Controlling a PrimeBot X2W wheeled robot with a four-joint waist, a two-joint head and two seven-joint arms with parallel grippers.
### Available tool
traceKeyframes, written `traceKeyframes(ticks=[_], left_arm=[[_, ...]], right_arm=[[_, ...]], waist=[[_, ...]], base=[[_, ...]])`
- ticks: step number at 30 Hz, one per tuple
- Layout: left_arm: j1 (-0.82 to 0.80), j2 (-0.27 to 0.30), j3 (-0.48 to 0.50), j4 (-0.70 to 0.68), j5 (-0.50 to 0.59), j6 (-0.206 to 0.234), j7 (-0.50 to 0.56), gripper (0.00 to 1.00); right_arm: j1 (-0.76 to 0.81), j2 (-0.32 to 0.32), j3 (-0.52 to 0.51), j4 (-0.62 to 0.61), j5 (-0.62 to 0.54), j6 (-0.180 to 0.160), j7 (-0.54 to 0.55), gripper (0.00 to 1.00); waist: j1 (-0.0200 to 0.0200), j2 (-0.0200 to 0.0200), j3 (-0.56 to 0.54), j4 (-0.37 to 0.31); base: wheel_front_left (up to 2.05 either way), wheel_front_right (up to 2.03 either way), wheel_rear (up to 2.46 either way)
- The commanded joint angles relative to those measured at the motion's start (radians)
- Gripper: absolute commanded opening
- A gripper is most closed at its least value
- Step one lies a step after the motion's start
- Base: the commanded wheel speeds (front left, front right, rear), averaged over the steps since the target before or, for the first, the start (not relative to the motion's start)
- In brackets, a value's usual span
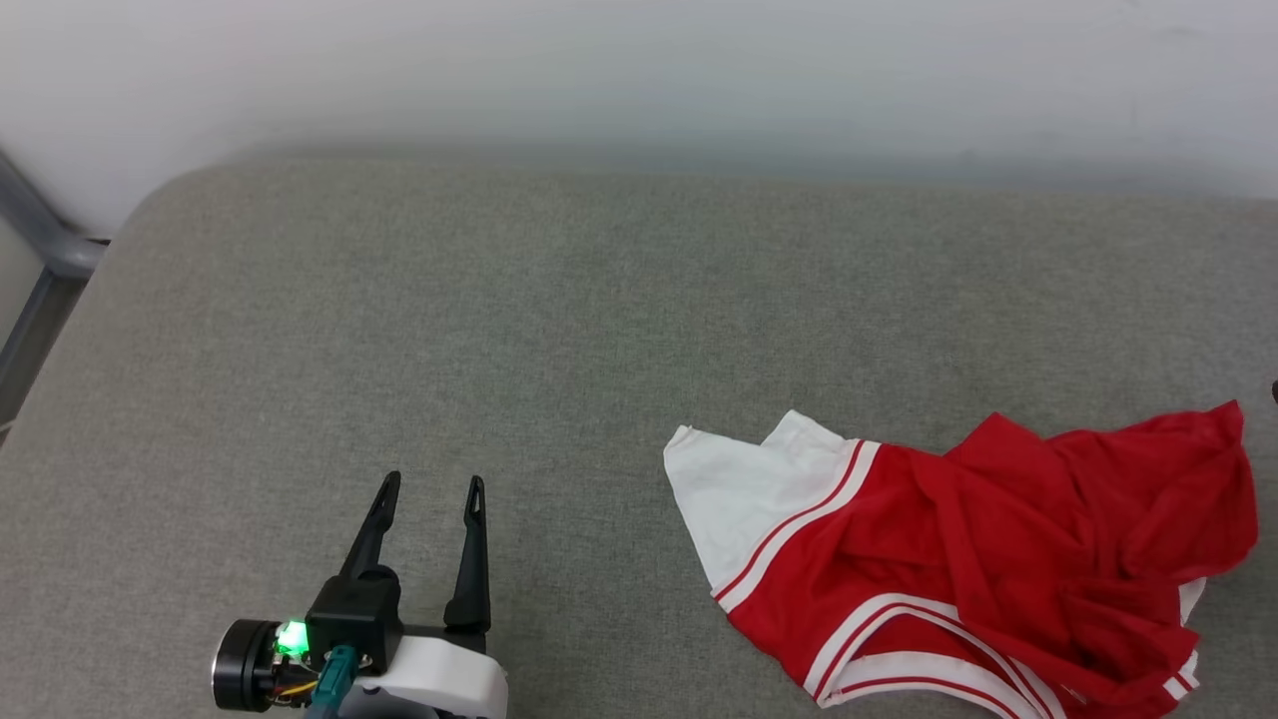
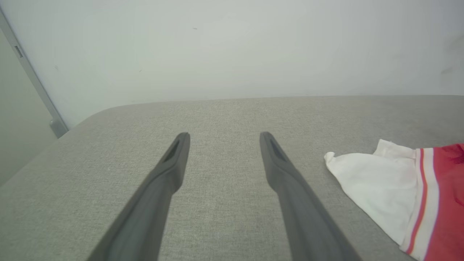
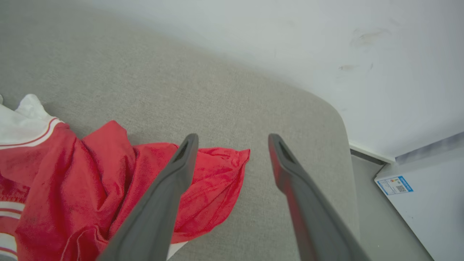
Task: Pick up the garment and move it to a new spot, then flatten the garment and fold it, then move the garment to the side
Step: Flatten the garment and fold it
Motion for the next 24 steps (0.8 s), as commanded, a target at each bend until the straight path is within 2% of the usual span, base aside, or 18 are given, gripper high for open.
traceKeyframes(ticks=[1,6,10,18,24], left_arm=[[-0.016,0.0,0.001,-0.005,0.007,-0.004,-0.002,1.0],[-0.046,-0.001,-0.007,-0.009,0.006,-0.006,-0.002,1.0],[-0.07,-0.001,-0.015,-0.011,0.002,-0.005,-0.002,1.0],[-0.118,-0.001,-0.024,-0.01,-0.007,-0.006,-0.002,1.0],[-0.133,-0.001,-0.023,-0.002,-0.013,0.001,-0.002,1.0]], right_arm=[[-0.018,-0.007,0.013,0.024,0.016,-0.001,0.03,1.0],[-0.076,-0.049,0.056,0.165,0.072,-0.001,0.18,1.0],[-0.128,-0.047,0.084,0.285,0.101,-0.001,0.256,1.0],[-0.207,-0.001,0.129,0.464,0.071,-0.001,0.248,1.0],[-0.19,0.048,0.189,0.598,0.067,-0.001,0.258,1.0]], waist=[[-0.0001,0.0,0.025,0.012],[-0.0001,0.0,0.075,0.031],[-0.0001,0.0,0.114,0.045],[-0.0001,0.0,0.197,0.076],[-0.0001,0.0,0.216,0.079]], base=[[0.0,0.0,0.0],[0.0,0.0,0.0],[0.0,0.0,0.0],[0.0,0.0,0.0],[0.0,0.0,0.0]])
